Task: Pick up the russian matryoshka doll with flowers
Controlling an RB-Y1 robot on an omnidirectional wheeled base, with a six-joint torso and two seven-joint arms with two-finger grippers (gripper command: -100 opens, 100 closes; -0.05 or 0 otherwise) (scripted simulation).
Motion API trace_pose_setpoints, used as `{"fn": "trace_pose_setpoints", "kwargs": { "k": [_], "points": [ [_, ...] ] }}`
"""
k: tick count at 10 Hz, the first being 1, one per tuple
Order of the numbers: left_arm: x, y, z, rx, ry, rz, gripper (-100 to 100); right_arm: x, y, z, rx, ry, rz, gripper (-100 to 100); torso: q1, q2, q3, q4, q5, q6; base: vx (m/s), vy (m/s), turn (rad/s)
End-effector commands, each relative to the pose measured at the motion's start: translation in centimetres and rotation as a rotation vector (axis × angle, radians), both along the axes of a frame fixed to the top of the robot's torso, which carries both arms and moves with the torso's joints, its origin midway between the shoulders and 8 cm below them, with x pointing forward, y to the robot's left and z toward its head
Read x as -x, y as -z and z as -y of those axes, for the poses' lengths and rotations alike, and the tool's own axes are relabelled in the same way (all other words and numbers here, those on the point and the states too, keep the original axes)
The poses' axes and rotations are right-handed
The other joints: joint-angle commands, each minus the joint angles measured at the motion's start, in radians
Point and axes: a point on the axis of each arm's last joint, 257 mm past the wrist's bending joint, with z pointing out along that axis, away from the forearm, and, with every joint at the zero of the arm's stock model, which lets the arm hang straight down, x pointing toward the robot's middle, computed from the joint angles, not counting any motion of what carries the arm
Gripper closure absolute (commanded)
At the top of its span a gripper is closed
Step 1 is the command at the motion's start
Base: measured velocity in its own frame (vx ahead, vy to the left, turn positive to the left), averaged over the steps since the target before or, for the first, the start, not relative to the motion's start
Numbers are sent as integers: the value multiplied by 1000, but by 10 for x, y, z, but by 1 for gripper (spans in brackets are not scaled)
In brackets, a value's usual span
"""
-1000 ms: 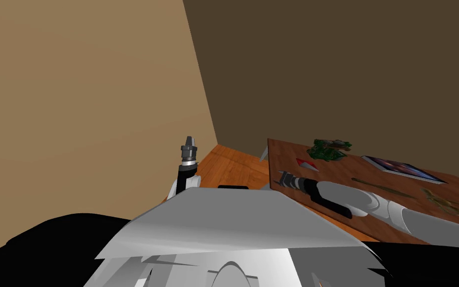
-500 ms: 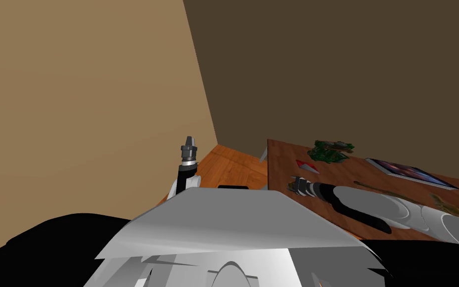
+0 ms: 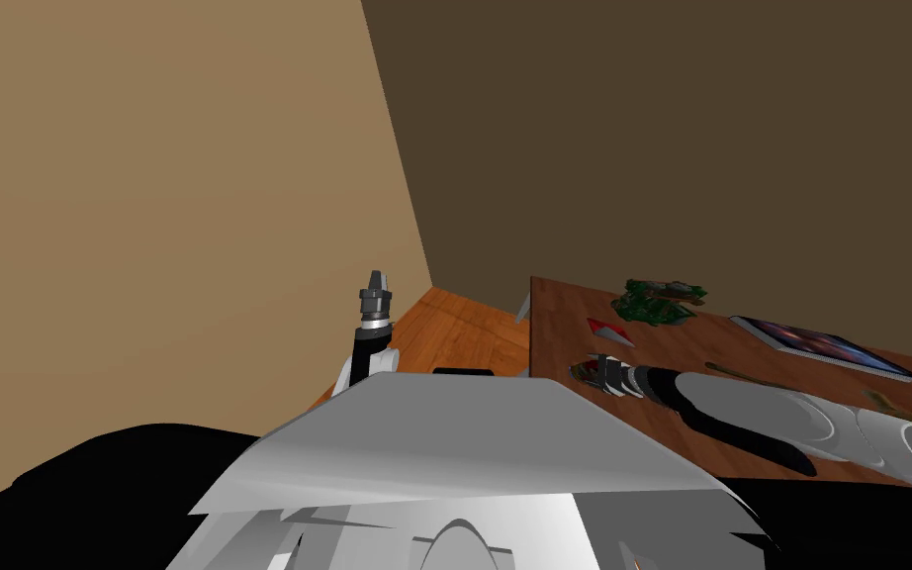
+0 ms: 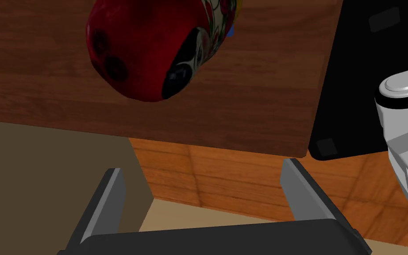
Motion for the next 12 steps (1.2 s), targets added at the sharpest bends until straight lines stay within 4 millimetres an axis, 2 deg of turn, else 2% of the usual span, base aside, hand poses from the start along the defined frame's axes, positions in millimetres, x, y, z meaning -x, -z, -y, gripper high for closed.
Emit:
{"fn": "trace_pose_setpoints", "kwargs": {
  "k": [1, 2, 6, 7, 8, 9, 10, 11, 12],
  "points": [
    [0, 0, 0, 0, 0, 0, 0, 13, 0, 17, 43, -12, -34, -100, 0, 0, 0, 0, 0, 0, 19, -34, 26],
    [0, 0, 0, 0, 0, 0, 0, 26, -1, 30, 75, -22, -64, -100, -1, -1, 0, 0, 0, 0, 49, -70, 58],
    [0, 0, 0, 0, 0, 0, 0, 29, 0, 30, 75, -21, -70, -100, 0, 0, 0, 0, 0, 0, 13, -23, 5],
    [0, 0, 0, 0, 0, 0, 0, 52, 3, 44, 107, -32, -121, -100, 1, 1, 0, 0, 0, 0, 75, -81, 86],
    [0, 0, 0, 0, 0, 0, 0, 37, -2, 43, 104, -27, -92, -100, -3, -3, -2, -1, 0, 0, 94, -87, 58],
    [0, 0, 0, 0, 0, 0, 0, 36, -2, 43, 111, -46, -91, -100, -4, -5, -3, -1, -1, -1, 52, -42, 9],
    [0, 0, 0, 0, 0, 0, 0, 50, 3, 44, 108, -33, -118, -100, -2, -4, -2, -1, -1, 0, 19, -12, -2],
    [0, 0, 0, 0, 0, 0, 0, 44, 0, 43, 110, -41, -106, -100, 0, -2, -1, -1, 0, 0, 0, 0, 0],
    [0, 0, 0, 0, 0, 0, 0, 45, 1, 43, 108, -37, -108, 0, 1, -1, 0, 0, 0, 0, 0, 0, 0]
  ]
}}
